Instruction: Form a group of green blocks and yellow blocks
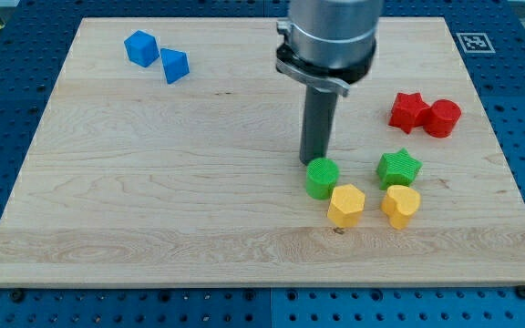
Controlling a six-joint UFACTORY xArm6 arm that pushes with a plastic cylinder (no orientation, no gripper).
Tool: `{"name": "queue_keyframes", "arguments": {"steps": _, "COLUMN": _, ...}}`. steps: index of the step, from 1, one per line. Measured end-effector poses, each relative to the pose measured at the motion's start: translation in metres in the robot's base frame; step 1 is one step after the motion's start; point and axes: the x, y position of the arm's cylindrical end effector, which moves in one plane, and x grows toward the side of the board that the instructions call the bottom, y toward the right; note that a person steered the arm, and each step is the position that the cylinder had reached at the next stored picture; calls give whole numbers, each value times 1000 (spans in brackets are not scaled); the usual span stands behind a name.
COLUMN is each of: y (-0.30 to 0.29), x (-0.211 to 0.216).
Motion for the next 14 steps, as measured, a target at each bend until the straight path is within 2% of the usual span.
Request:
{"name": "queue_keyframes", "arguments": {"steps": 1, "y": -1, "x": -5}}
{"name": "queue_keyframes", "arguments": {"steps": 2, "y": -38, "x": -18}}
{"name": "queue_keyframes", "arguments": {"steps": 3, "y": -65, "x": 12}}
{"name": "queue_keyframes", "arguments": {"steps": 4, "y": -65, "x": 51}}
{"name": "queue_keyframes", "arguments": {"steps": 6, "y": -18, "x": 89}}
{"name": "queue_keyframes", "arguments": {"steps": 8, "y": 53, "x": 90}}
{"name": "queue_keyframes", "arguments": {"steps": 9, "y": 66, "x": 91}}
{"name": "queue_keyframes", "arguments": {"steps": 11, "y": -29, "x": 87}}
{"name": "queue_keyframes", "arguments": {"steps": 13, "y": -27, "x": 46}}
{"name": "queue_keyframes", "arguments": {"steps": 14, "y": 9, "x": 36}}
